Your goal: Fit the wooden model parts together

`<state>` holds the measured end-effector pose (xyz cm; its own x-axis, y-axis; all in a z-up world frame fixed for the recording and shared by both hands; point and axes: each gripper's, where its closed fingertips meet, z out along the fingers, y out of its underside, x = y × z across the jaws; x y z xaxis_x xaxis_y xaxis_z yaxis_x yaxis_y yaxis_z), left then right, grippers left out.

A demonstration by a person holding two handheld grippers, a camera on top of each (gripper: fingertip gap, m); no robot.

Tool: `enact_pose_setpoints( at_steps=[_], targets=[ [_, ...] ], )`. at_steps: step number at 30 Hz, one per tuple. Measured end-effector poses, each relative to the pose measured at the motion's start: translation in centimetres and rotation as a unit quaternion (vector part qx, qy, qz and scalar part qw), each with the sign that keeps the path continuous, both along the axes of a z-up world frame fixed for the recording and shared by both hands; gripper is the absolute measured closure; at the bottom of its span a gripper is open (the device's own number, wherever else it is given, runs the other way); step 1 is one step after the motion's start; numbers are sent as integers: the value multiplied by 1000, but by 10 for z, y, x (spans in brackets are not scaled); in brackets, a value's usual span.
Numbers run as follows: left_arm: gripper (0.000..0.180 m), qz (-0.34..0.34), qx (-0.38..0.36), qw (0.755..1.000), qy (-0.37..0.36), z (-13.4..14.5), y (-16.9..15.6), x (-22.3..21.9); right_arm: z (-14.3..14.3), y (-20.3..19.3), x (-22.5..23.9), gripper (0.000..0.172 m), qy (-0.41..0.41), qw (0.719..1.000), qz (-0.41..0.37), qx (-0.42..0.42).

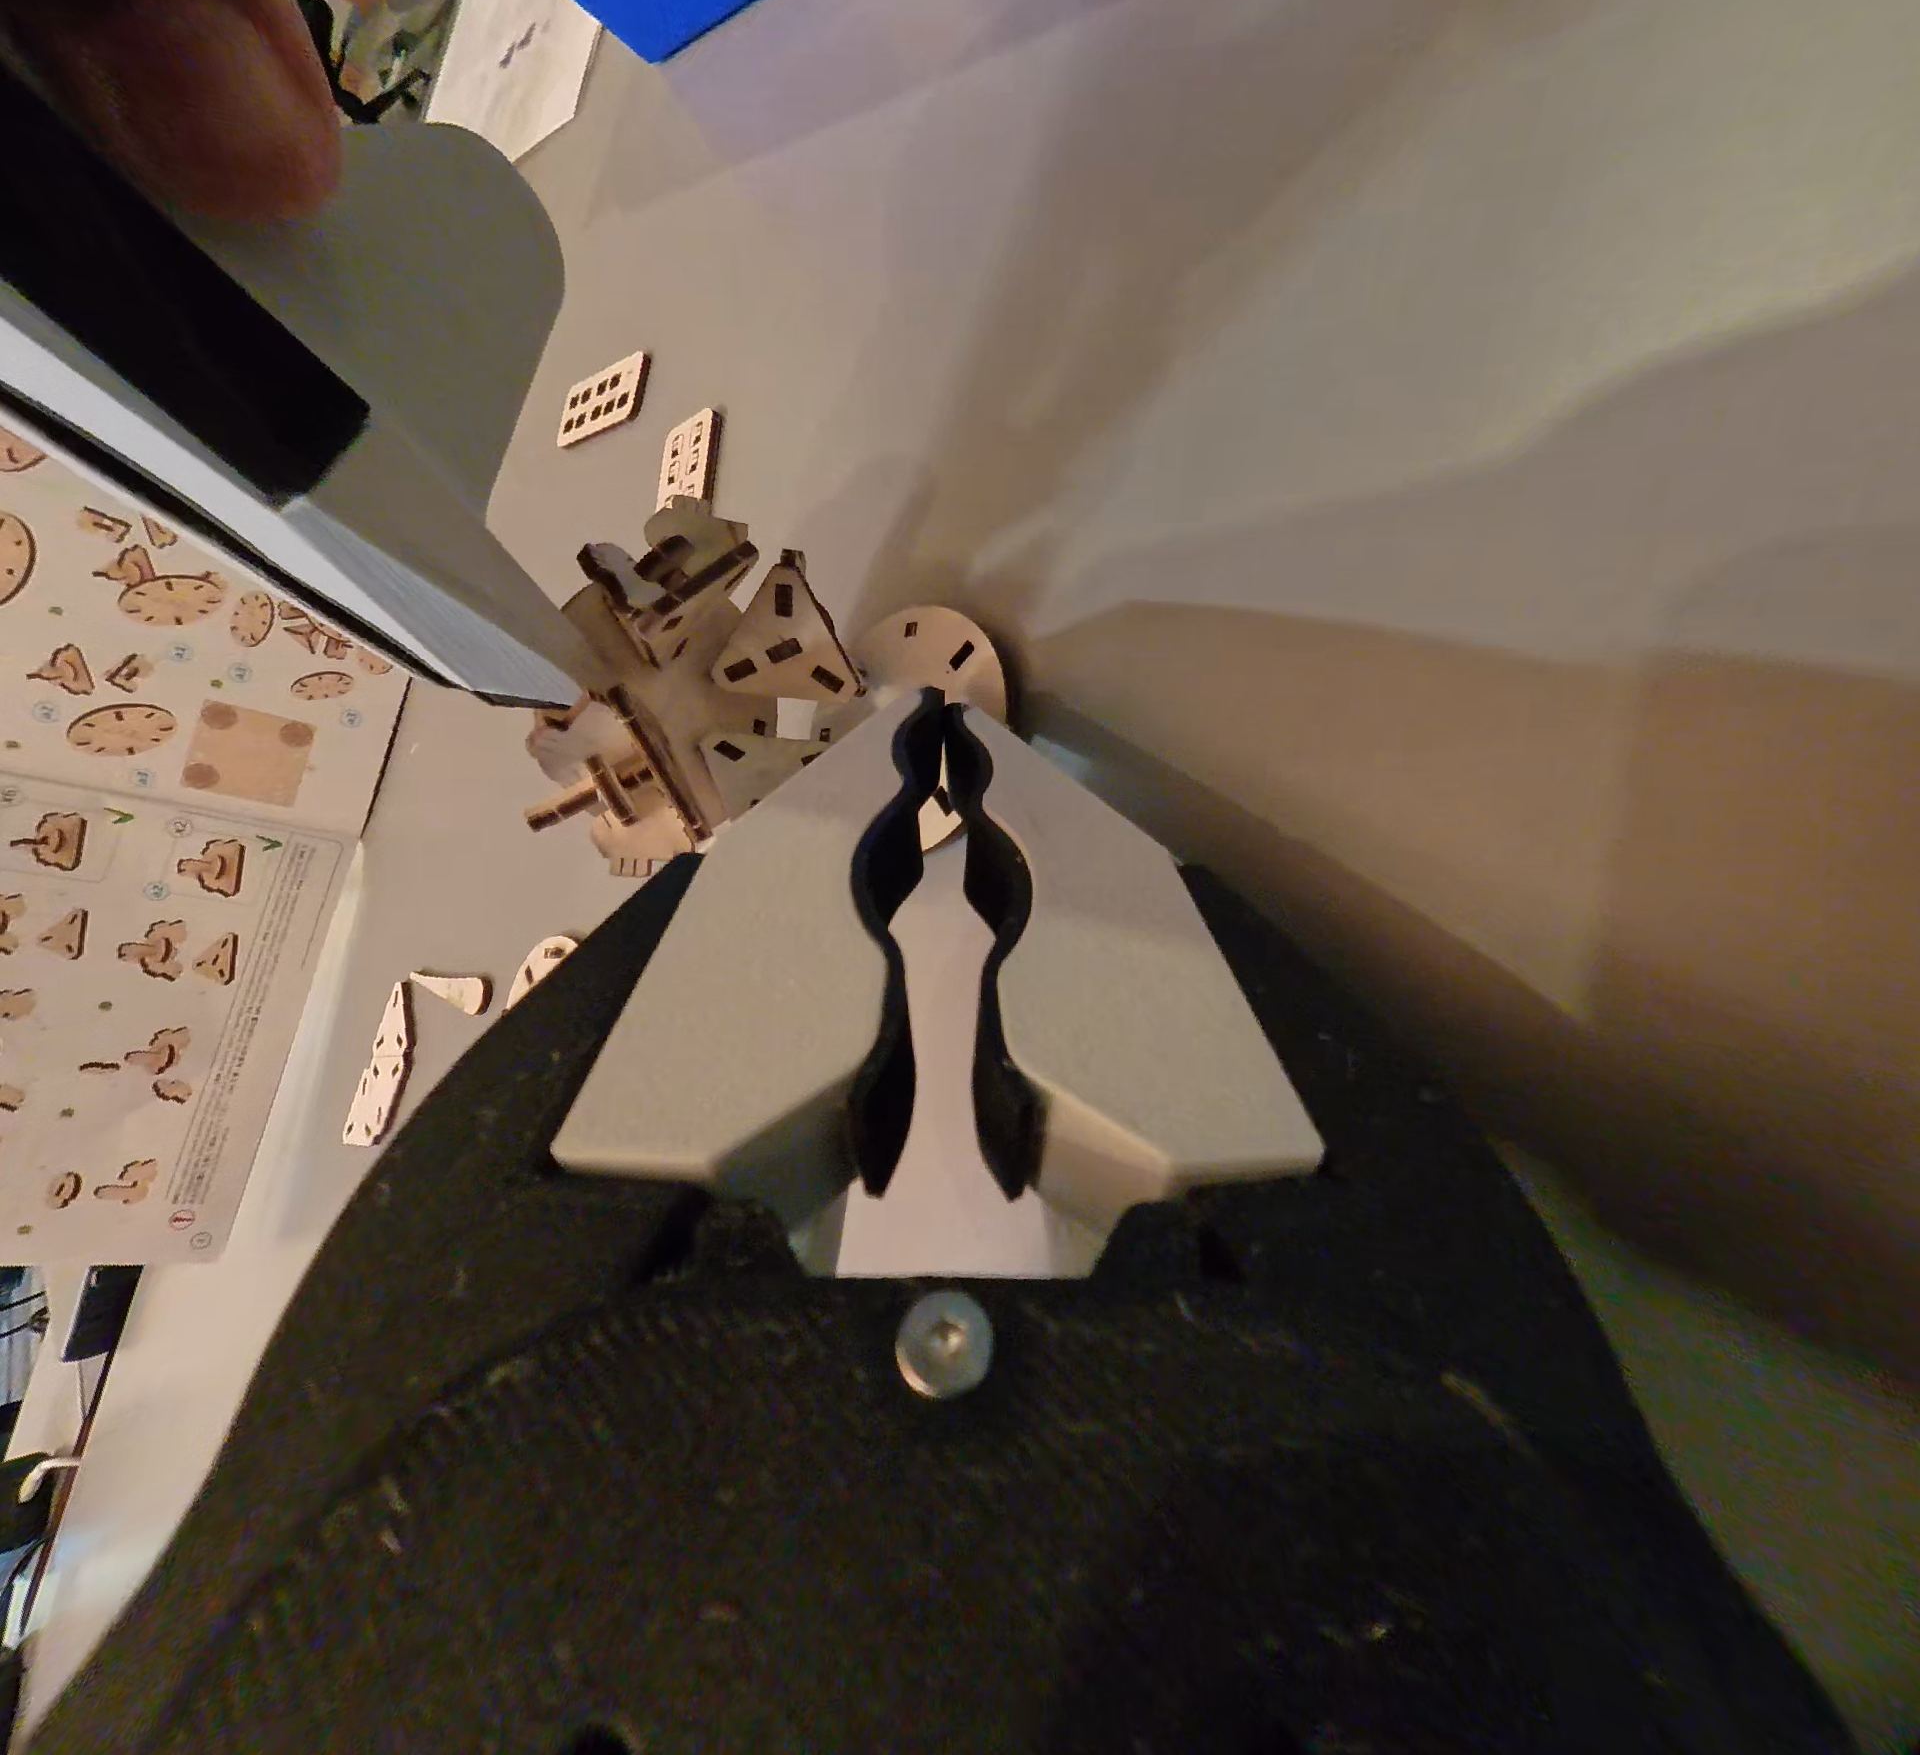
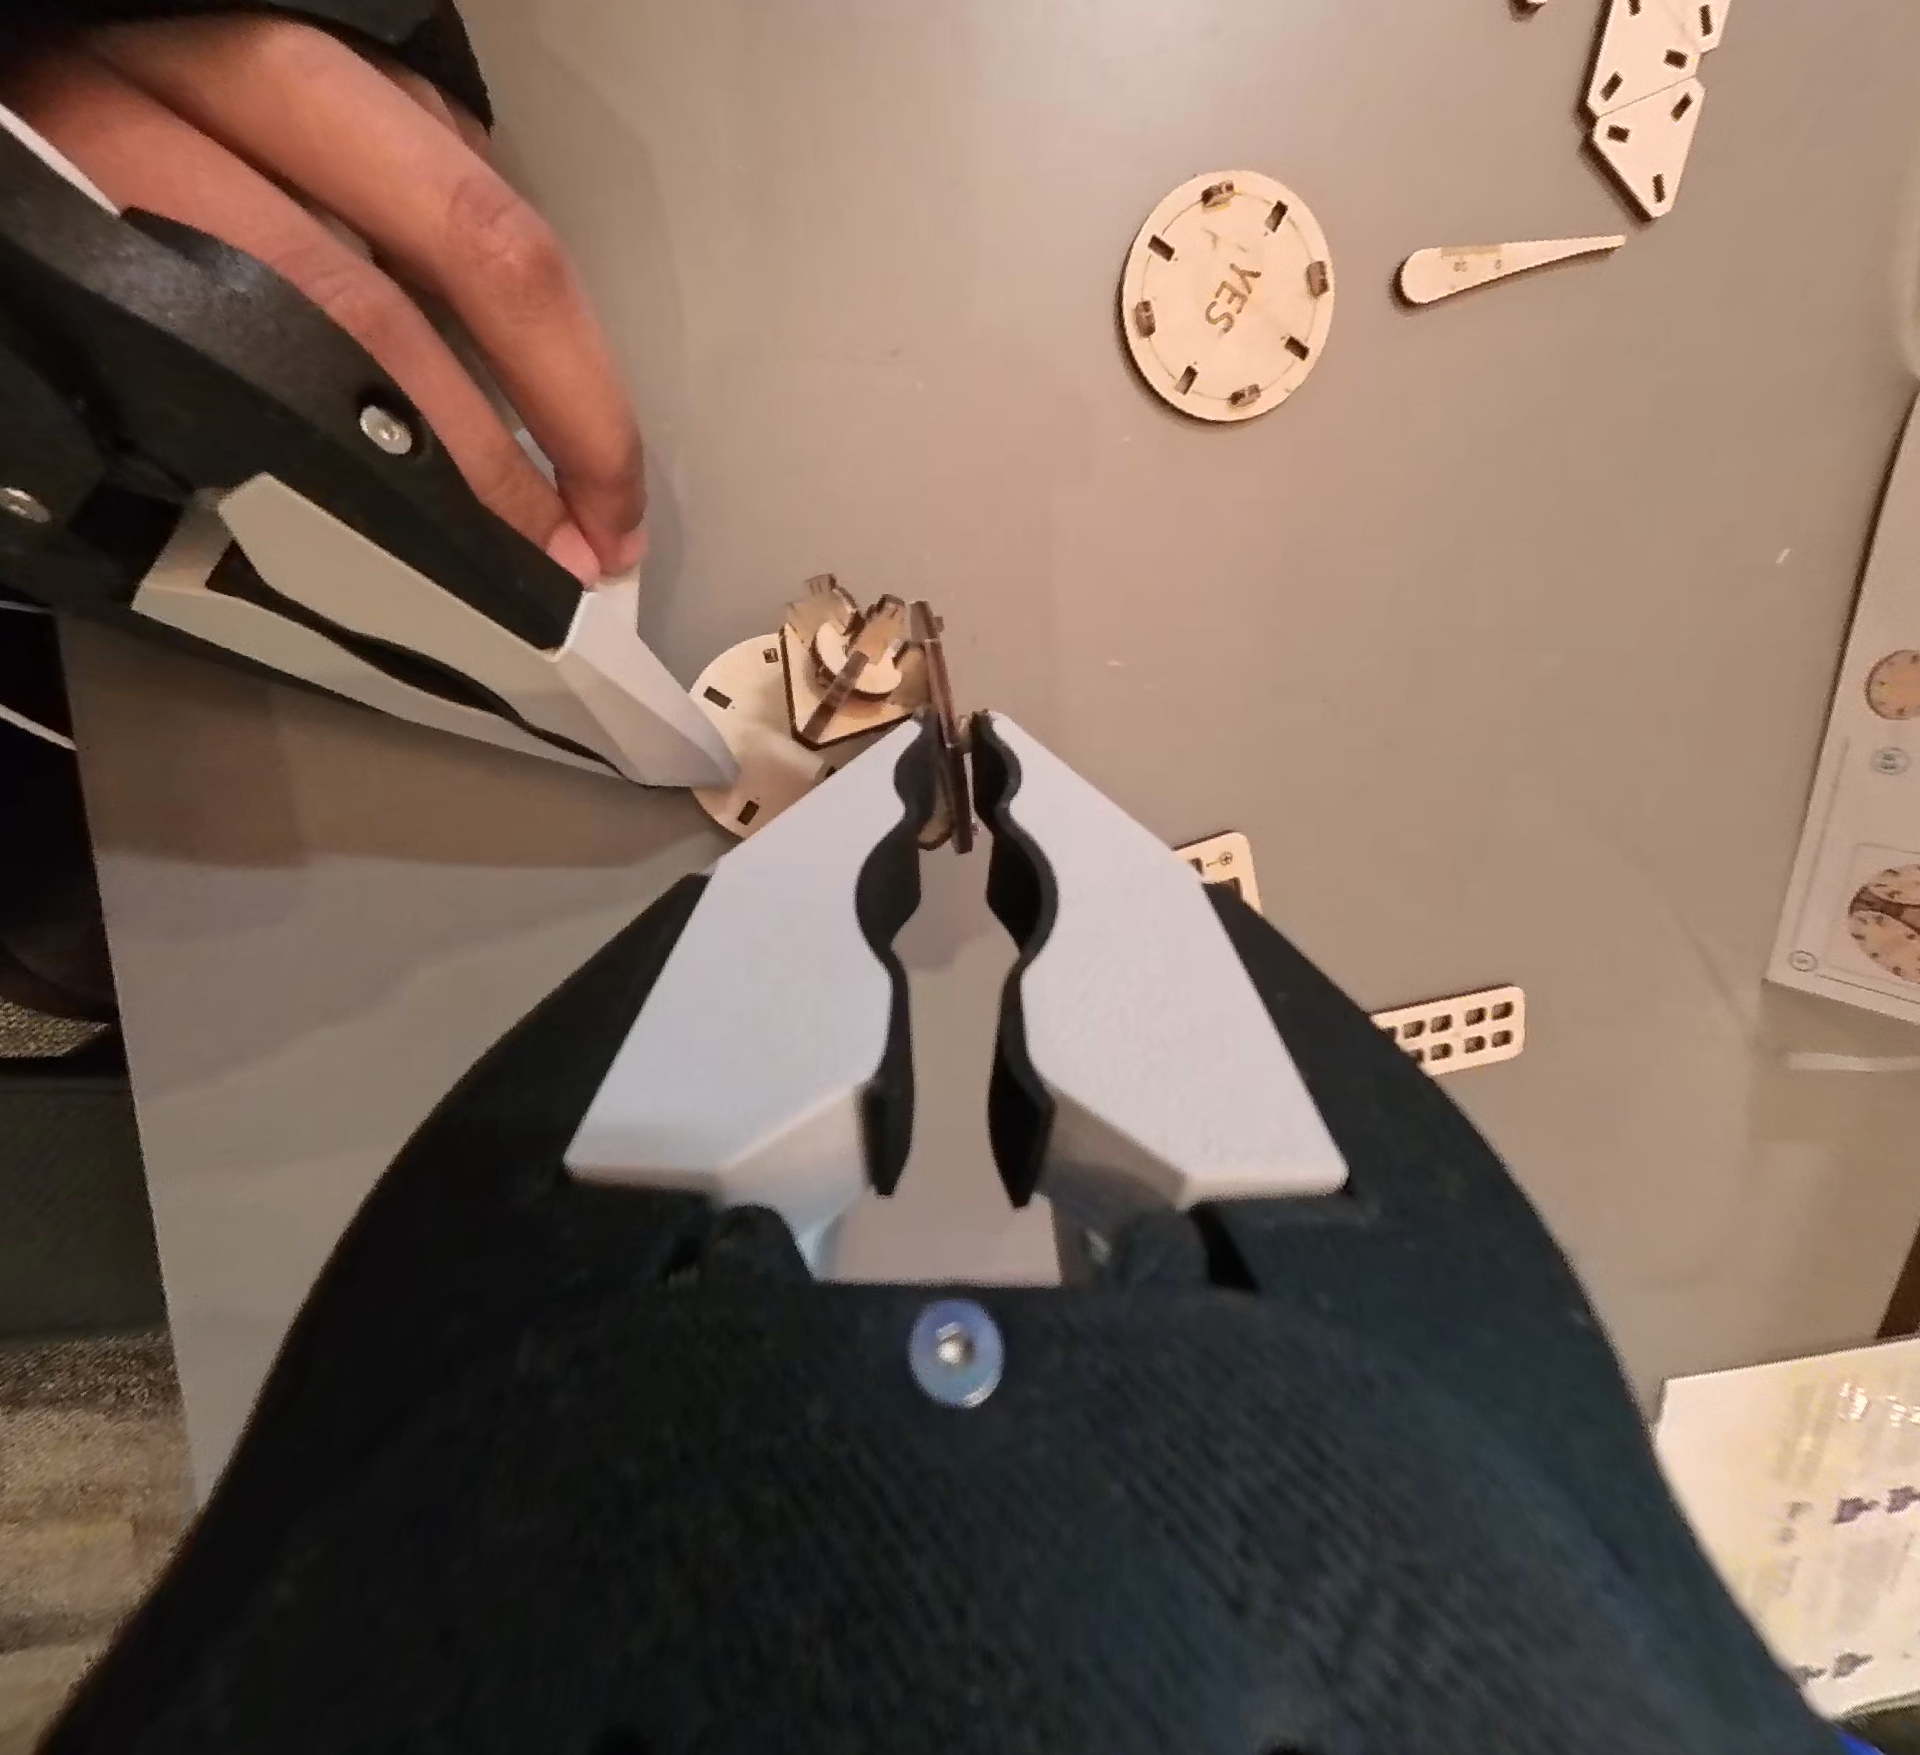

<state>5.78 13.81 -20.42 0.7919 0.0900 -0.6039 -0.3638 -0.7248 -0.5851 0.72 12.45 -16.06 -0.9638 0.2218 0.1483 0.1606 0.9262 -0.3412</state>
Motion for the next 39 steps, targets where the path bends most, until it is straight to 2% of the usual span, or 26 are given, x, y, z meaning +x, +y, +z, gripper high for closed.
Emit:
enact_pose_setpoints(
  at_steps=[15, 19, 22, 25, 27, 30, 33, 35, 39],
  targets=[
    [180, -2, -3, 1000, 25, 1, -2, -2, 0, 0, -1, 167, 31, 999, -10, -3],
    [165, -39, 22, 999, -27, 8, -9, 9, -1, 1, 1, 166, 41, 999, -4, 6],
    [166, -77, 80, 991, -77, 31, -26, 11, -1, 1, 1, 166, 53, 998, -14, -8],
    [179, -86, 179, 967, -159, 66, -44, -9, 0, 2, 2, 167, 65, 997, -19, -26],
    [178, -66, 241, 938, -238, 84, -50, -37, 0, 2, 4, 167, 76, 996, -20, -35],
    [160, -68, 283, 871, -396, 94, -41, -64, 1, 2, 6, 166, 93, 995, -19, -35],
    [160, -140, 259, 803, -518, 95, -26, -53, 1, 1, 7, 166, 115, 993, -10, -24],
    [158, -175, 240, 791, -534, 91, -17, -47, 2, 0, 9, 166, 127, 992, -1, -24],
    [150, -204, 172, 817, -511, 71, -8, -33, 4, -8, 22, 166, 153, 982, 83, -68]
  ],
)
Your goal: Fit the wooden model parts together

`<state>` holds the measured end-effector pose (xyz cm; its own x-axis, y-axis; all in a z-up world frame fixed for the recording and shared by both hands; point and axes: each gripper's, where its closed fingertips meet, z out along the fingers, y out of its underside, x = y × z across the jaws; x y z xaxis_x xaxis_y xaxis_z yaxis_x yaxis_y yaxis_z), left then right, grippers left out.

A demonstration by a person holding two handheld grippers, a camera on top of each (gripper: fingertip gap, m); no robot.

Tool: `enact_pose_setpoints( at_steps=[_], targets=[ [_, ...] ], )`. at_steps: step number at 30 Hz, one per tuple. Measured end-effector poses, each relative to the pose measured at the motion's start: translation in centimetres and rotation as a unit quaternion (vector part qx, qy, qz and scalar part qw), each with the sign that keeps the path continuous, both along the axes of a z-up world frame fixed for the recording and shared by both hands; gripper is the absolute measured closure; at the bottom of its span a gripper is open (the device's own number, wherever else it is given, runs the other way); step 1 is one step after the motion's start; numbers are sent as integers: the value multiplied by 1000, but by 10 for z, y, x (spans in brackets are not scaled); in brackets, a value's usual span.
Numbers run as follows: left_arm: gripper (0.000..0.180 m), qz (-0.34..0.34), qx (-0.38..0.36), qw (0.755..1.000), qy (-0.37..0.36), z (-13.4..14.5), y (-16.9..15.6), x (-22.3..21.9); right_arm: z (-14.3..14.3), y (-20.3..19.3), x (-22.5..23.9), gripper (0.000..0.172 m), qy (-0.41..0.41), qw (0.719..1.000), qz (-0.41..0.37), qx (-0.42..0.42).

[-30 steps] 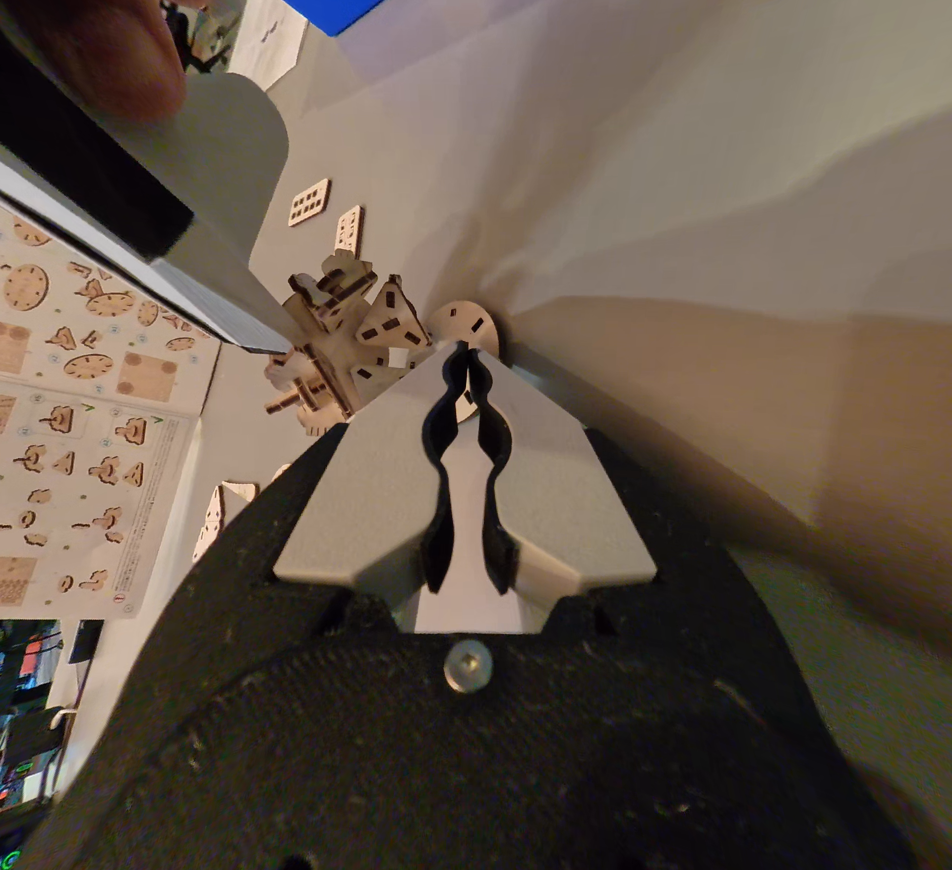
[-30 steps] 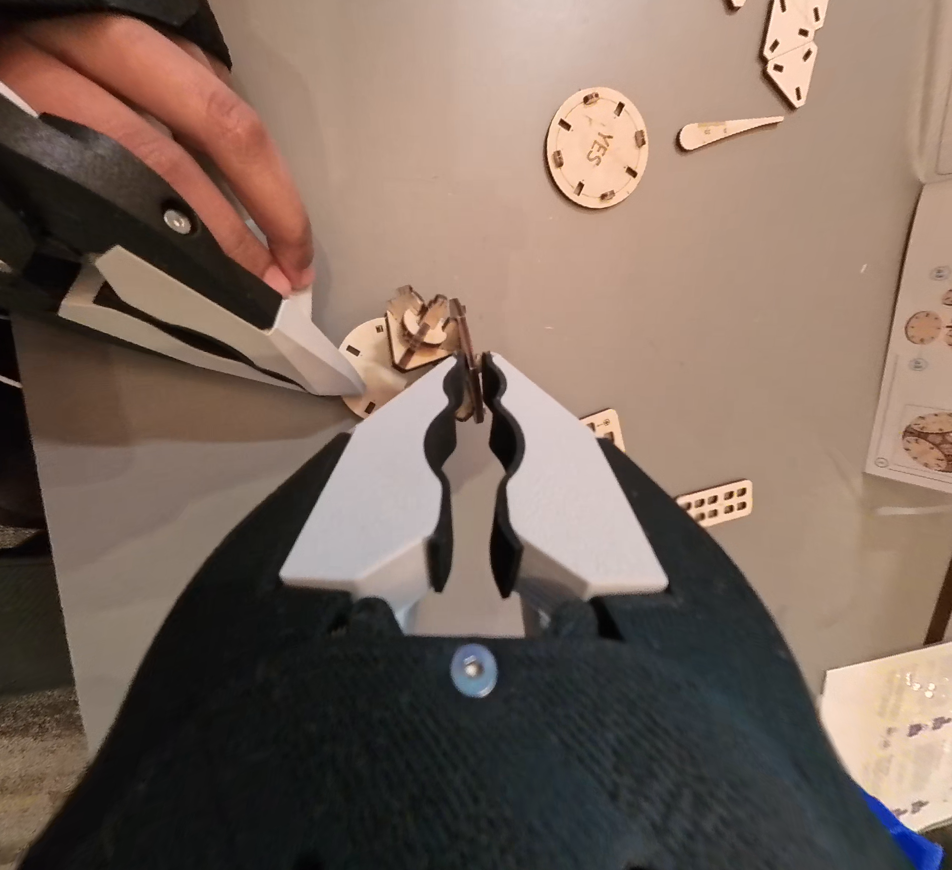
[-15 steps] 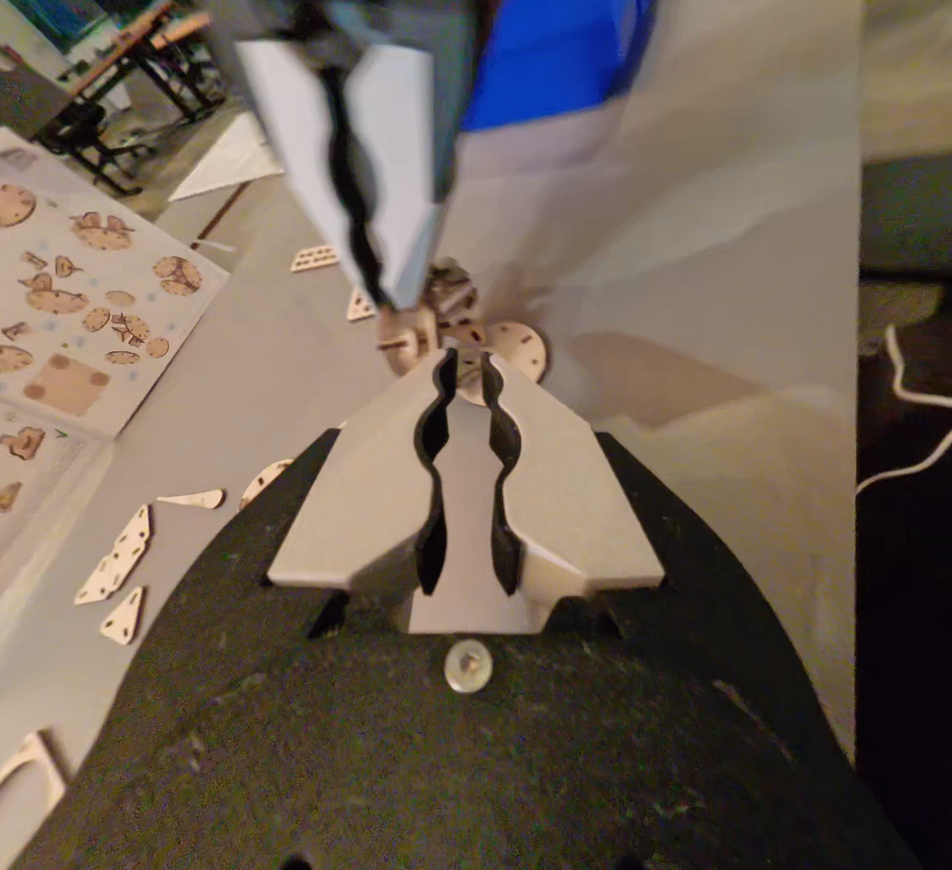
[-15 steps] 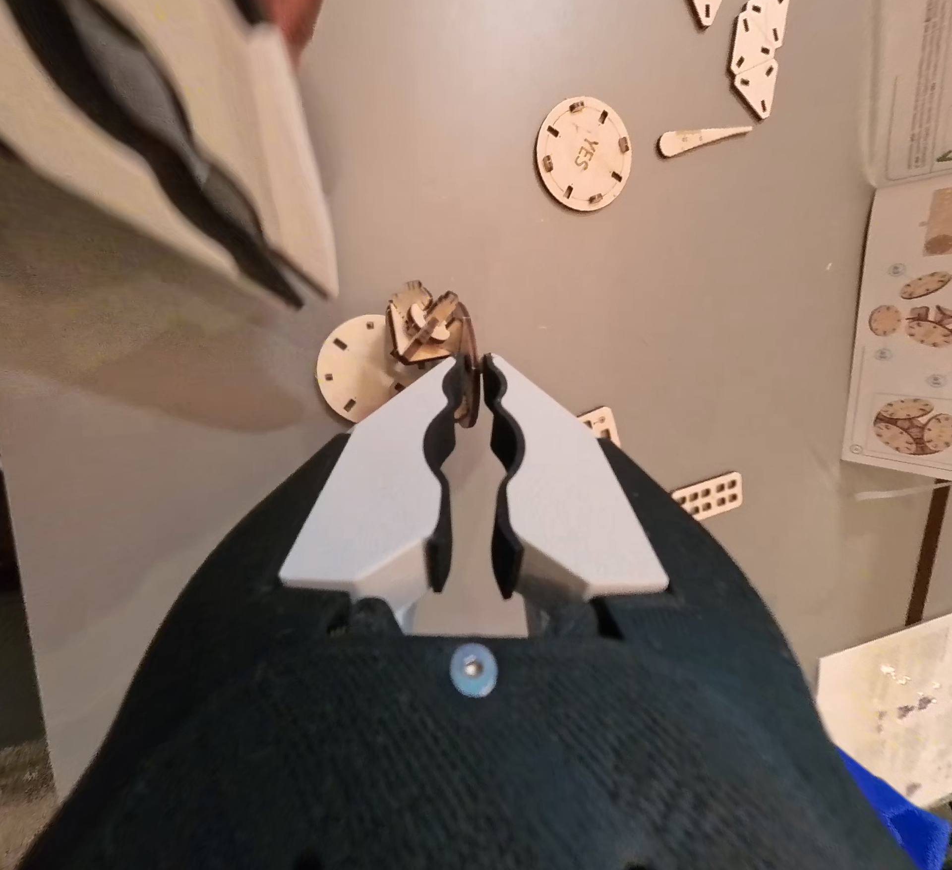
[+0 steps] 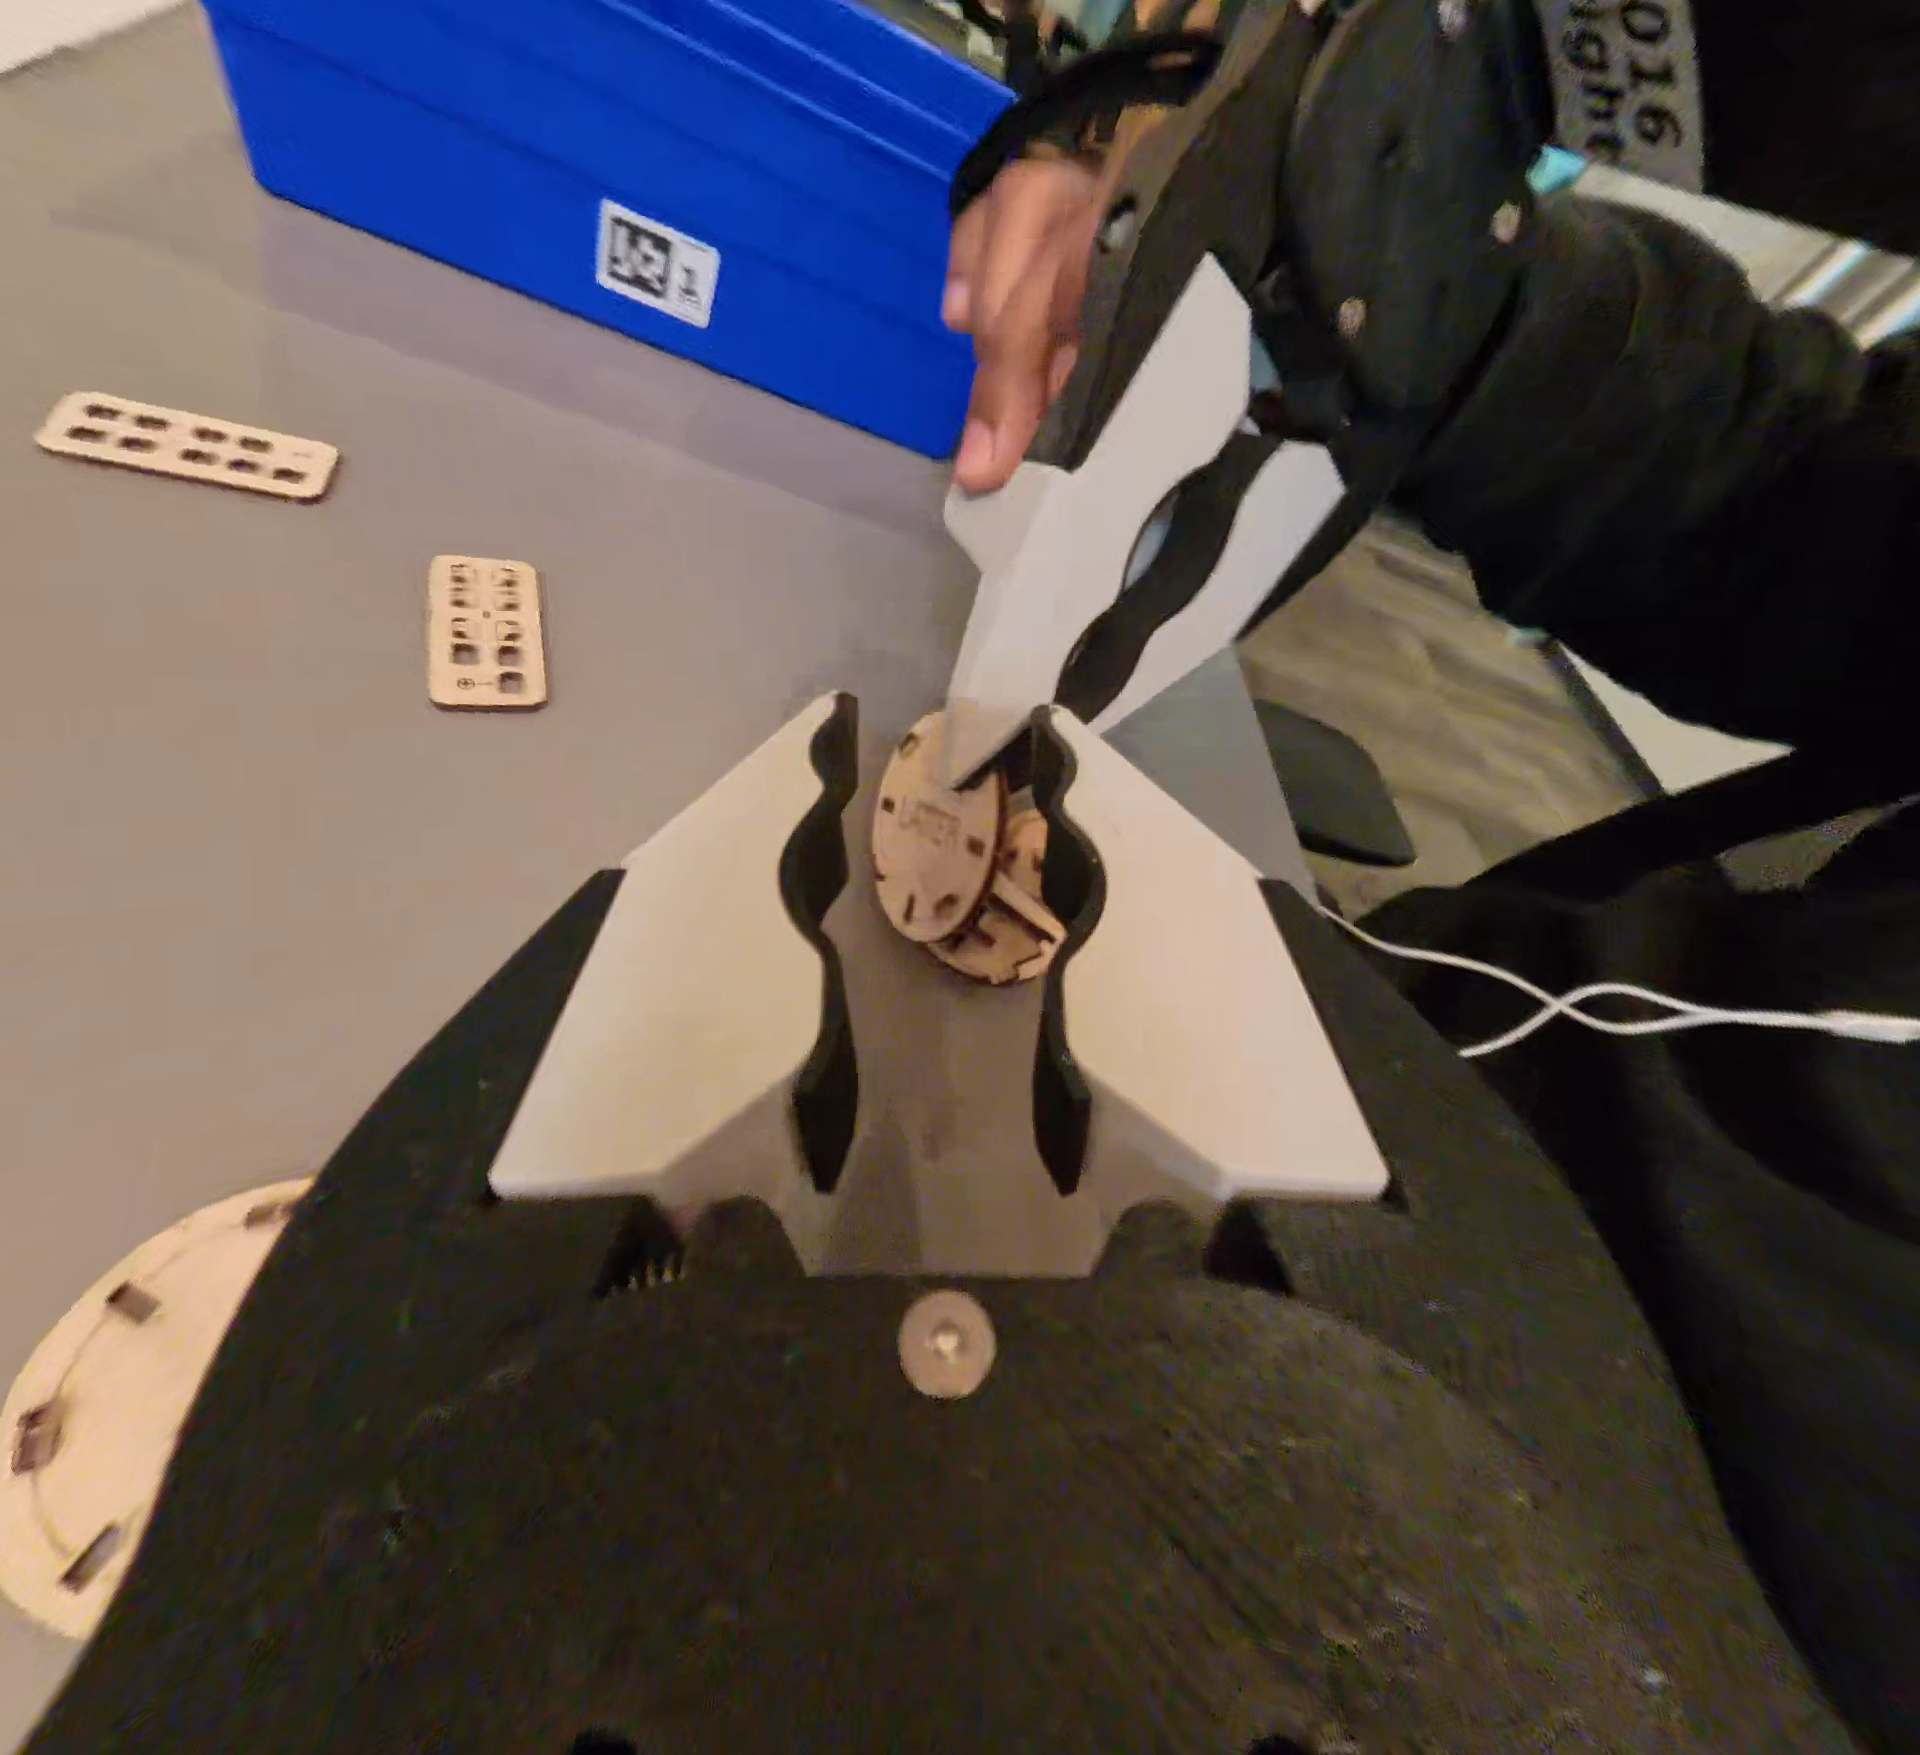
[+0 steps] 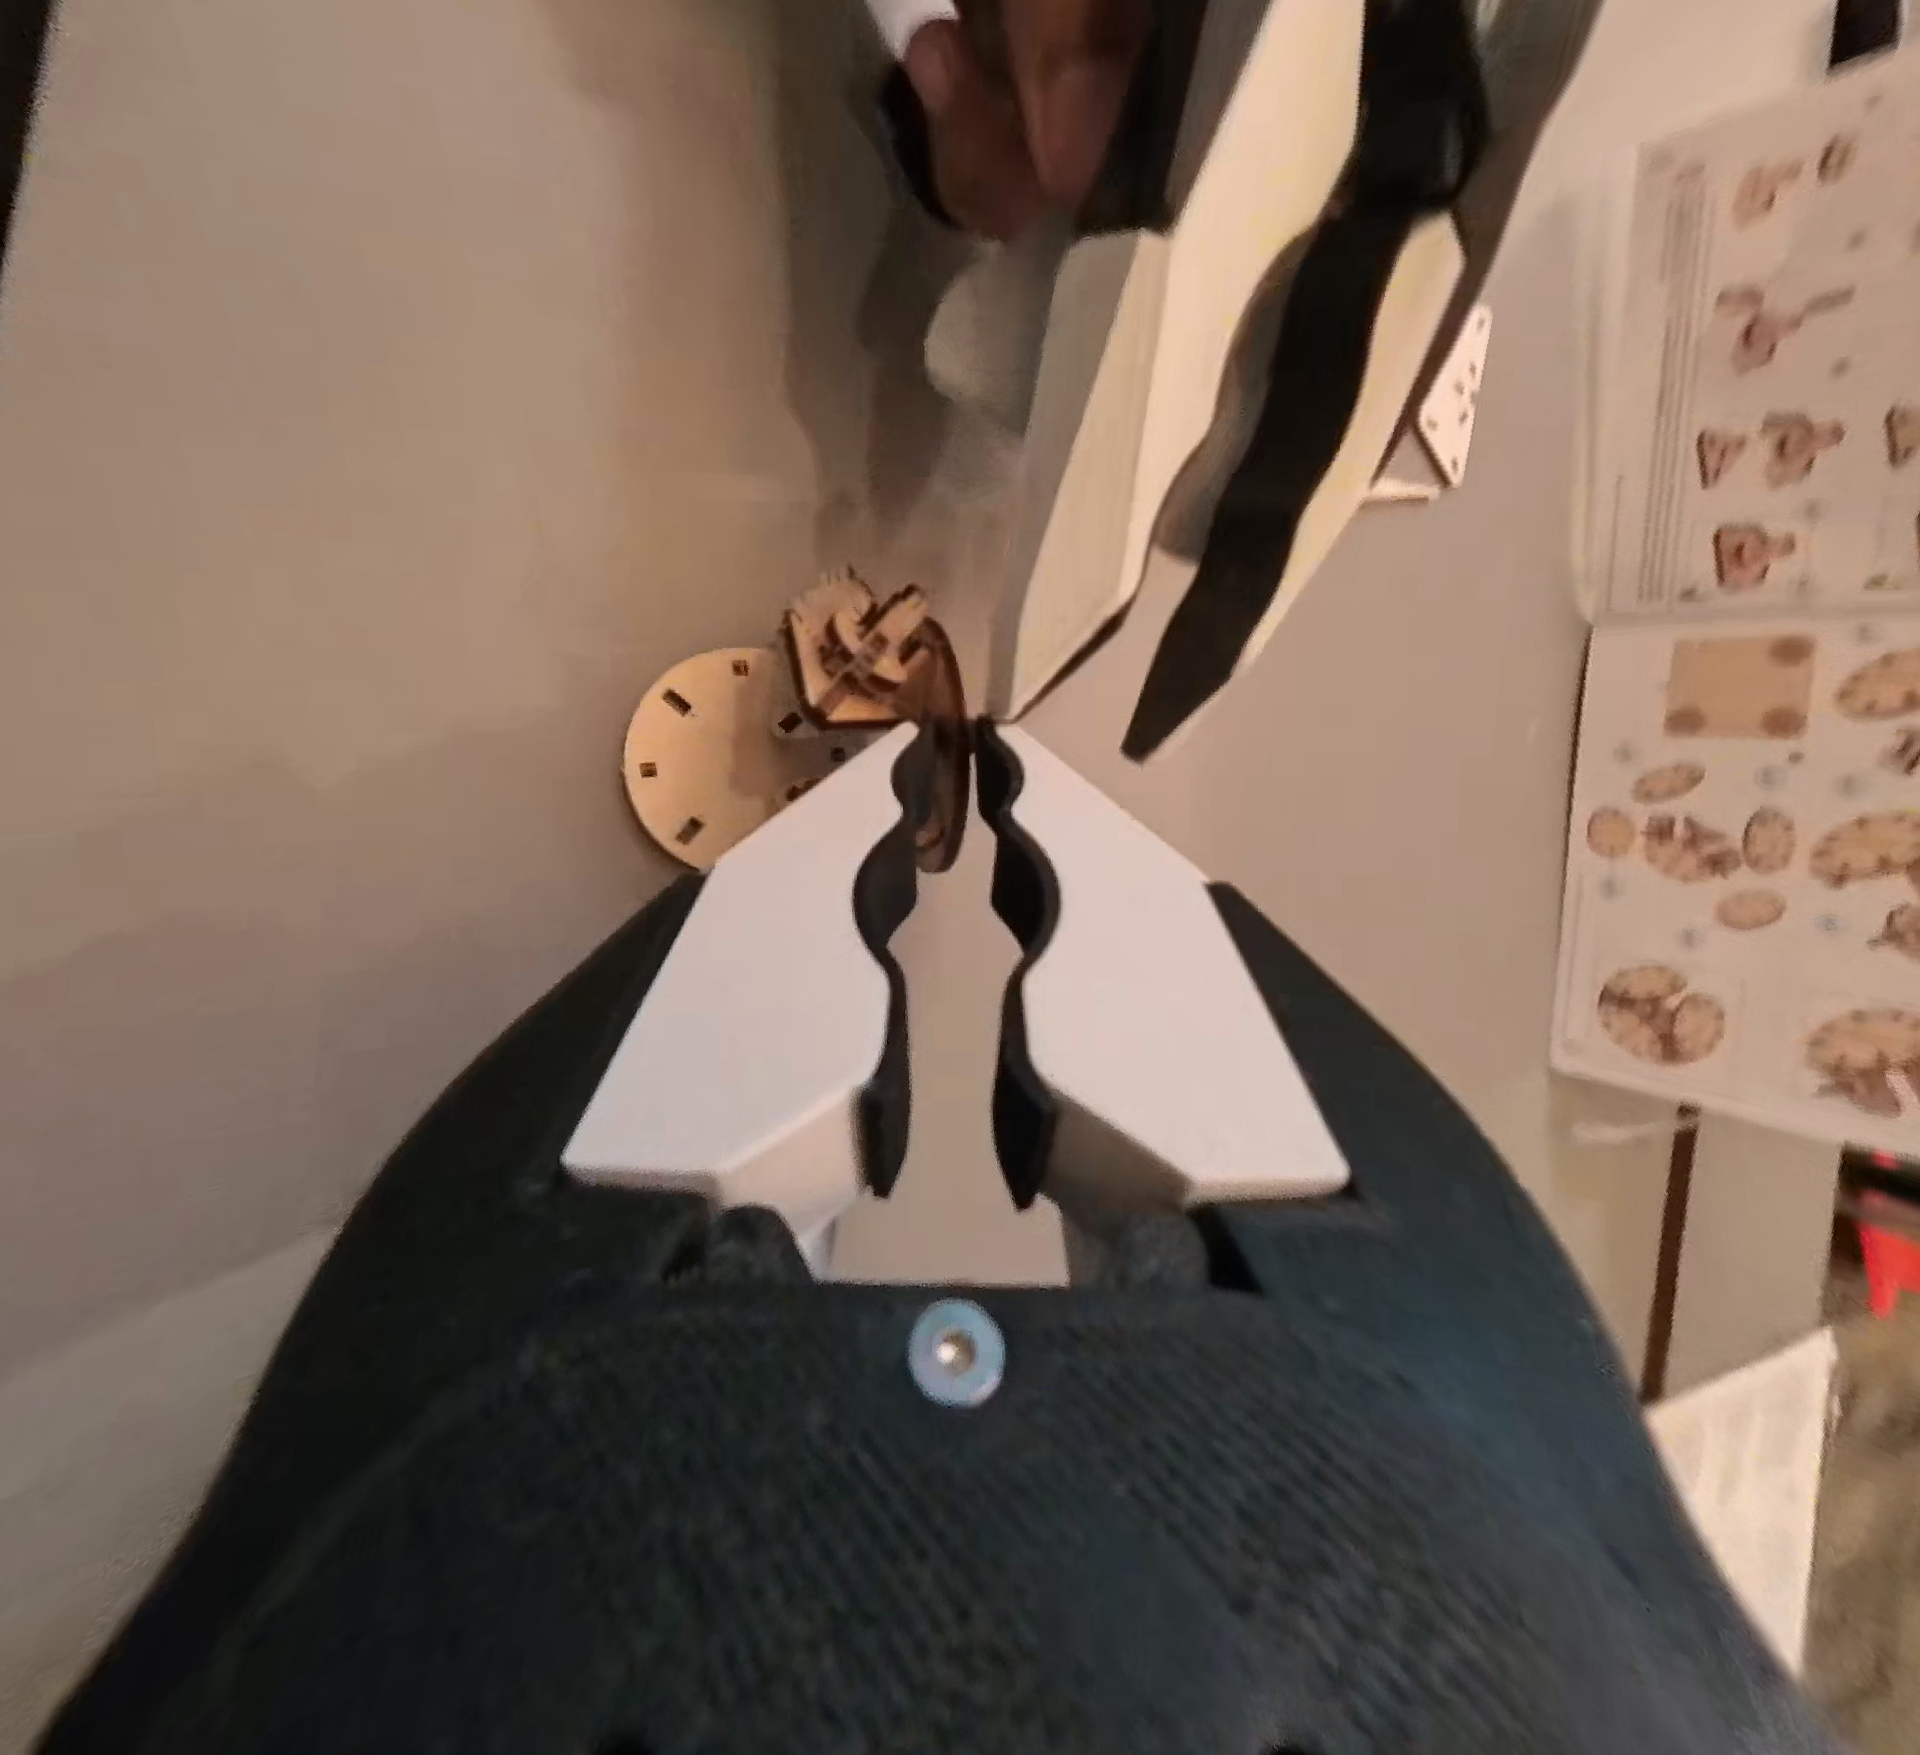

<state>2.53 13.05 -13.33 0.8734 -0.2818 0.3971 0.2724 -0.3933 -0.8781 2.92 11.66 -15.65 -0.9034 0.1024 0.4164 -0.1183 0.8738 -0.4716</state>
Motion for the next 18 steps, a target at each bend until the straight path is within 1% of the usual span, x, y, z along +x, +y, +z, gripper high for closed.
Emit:
enact_pose_setpoints(
  at_steps=[2, 6, 8, 10, 15, 18],
  targets=[
    [150, -15, 7, 1000, -8, 3, 0, 7, 2, -1, 6, 167, 0, 999, 29, -30],
    [150, -30, 7, 999, -15, 7, -4, 12, 2, -1, 7, 167, -35, 996, 32, -80],
    [151, -39, 5, 999, -15, 8, -7, 15, 2, 0, 5, 167, -45, 995, 29, -81],
    [152, -36, -6, 999, 3, 5, -9, 15, 2, 0, 4, 167, -53, 995, 25, -77],
    [158, -27, -45, 997, 61, -16, -11, 10, 1, 0, 3, 167, -56, 996, 21, -70],
    [160, -42, -46, 997, 53, -19, -11, 16, 1, -1, 4, 168, -55, 995, 20, -75]
  ],
)
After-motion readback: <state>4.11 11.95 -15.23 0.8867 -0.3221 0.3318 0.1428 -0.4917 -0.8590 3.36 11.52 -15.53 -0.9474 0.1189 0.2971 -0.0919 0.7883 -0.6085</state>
